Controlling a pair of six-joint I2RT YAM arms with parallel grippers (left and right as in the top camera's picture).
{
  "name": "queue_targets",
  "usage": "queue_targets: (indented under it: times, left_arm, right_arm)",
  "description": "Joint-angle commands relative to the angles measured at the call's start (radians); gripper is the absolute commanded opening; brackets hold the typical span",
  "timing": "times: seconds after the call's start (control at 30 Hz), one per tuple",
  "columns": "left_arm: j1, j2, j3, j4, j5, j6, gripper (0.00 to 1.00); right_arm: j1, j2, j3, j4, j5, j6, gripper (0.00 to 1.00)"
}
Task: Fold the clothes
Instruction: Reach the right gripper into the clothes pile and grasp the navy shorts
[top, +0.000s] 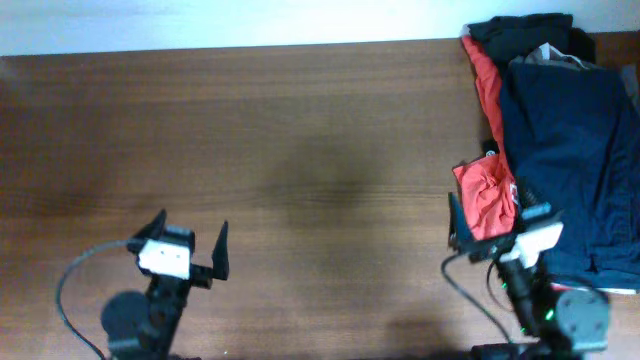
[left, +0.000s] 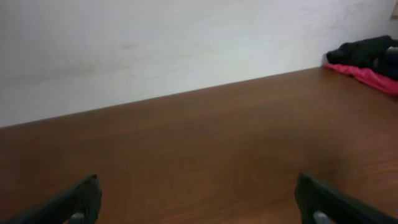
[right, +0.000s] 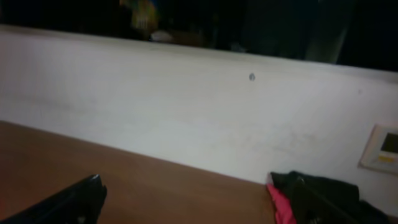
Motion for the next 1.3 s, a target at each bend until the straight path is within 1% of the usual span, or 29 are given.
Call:
queue_targets:
  times: [0.0,0.13,0.23,0.37,0.43,0.5,0.57,0.67,0.77,0.87,0.93,1.27]
  left_arm:
    - [-0.005,0.167,0.167,-0.05,0.037,0.002,0.99]
    - [-0.005,0.405,0.384,-0.179,0.071,0.002,0.99]
    - [-0.005,0.595,0.563,-0.319,0.074,0.002,0.99]
    - [-0.005,0.872,0.808,-0.514,0.111,0.002,0.99]
    - [-0.006,0.993,0.904,-0.586,0.162,0.002,0.99]
    - [-0.006,1.11,0.976,-0.617,0.226,0.002,0.99]
    - [-0.006,1.207,1.01,-0.613,0.257,0.002,0.99]
    - [-0.006,1.319,1.017,-0.586,0.258,0.002,0.99]
    - [-0.006,1.407,1.017,-0.587,0.261,0.002,0.99]
    - [-0.006,1.468,1.017,-0.587,0.26,0.002,0.99]
    - [-0.006,1.492,1.017,-0.584,0.26,0.002,0.99]
    - [-0.006,1.511,1.017,-0.566,0.259,0.003,0.99]
  right_arm:
    - [-0.006,0.193,0.169,-0.053,-0.007,0.01,0.99]
    - [-0.006,0.476,0.404,-0.217,-0.006,0.01,0.99]
    - [-0.005,0.678,0.588,-0.359,-0.008,0.01,0.99]
    - [-0.005,0.895,0.805,-0.529,-0.108,0.011,0.99]
    - [-0.005,0.975,0.866,-0.546,-0.157,0.014,0.99]
    - [-0.006,1.03,0.891,-0.539,-0.176,0.014,0.99]
    - [-0.011,1.074,0.893,-0.499,-0.145,0.014,0.99]
    - [-0.039,1.121,0.893,-0.472,-0.065,0.03,0.99]
    - [-0.108,1.162,0.893,-0.467,0.088,0.172,0.99]
    - [-0.213,1.198,0.893,-0.467,0.147,0.282,0.99]
    - [-0.292,1.226,0.893,-0.463,0.148,0.311,0.99]
    - [-0.587,1.438,0.893,-0.425,0.148,0.309,1.0]
